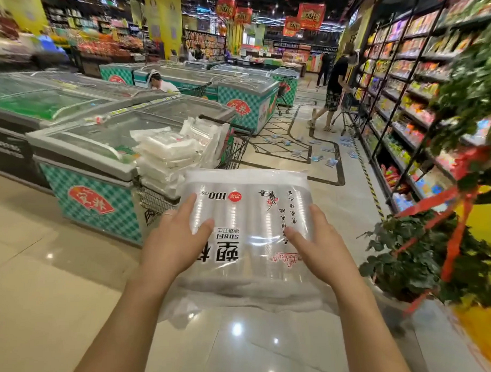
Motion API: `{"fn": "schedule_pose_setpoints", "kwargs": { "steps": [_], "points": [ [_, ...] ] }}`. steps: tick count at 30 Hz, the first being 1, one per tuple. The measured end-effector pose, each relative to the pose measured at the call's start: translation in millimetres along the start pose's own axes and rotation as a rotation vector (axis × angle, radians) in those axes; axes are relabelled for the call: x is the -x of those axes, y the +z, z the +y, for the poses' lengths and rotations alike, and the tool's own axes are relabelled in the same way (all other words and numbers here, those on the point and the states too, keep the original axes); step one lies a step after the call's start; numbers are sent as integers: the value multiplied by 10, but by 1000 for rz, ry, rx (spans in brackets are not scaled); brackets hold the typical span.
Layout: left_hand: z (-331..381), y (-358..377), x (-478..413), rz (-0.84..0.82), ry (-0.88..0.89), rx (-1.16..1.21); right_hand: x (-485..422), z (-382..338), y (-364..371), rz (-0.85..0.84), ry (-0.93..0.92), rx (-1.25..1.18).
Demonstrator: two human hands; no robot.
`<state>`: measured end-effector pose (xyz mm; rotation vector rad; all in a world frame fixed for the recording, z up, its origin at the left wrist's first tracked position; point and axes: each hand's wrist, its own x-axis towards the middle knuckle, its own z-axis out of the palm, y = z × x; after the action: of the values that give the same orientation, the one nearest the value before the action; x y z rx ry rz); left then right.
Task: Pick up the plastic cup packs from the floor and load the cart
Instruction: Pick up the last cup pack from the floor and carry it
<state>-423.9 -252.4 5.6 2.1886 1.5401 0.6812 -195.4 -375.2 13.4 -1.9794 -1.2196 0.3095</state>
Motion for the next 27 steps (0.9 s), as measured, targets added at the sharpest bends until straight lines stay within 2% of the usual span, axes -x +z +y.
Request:
{"fn": "schedule_pose_setpoints", "kwargs": {
  "steps": [7, 16, 23, 27],
  "points": [
    [25, 318, -2007, -4, 20, -24, -2002, -5, 464, 1, -4, -6],
    [31, 767, -3937, -7, -1, -52, -4070, 203, 979, -27, -37, -91],
    [167, 1445, -5455, 49, -83, -78, -5920, 678, 1395, -135, -78, -182],
    [261, 1728, -6372, 70, -164, -93, -7089, 791, 1548, -220, -129, -152]
  ]
}}
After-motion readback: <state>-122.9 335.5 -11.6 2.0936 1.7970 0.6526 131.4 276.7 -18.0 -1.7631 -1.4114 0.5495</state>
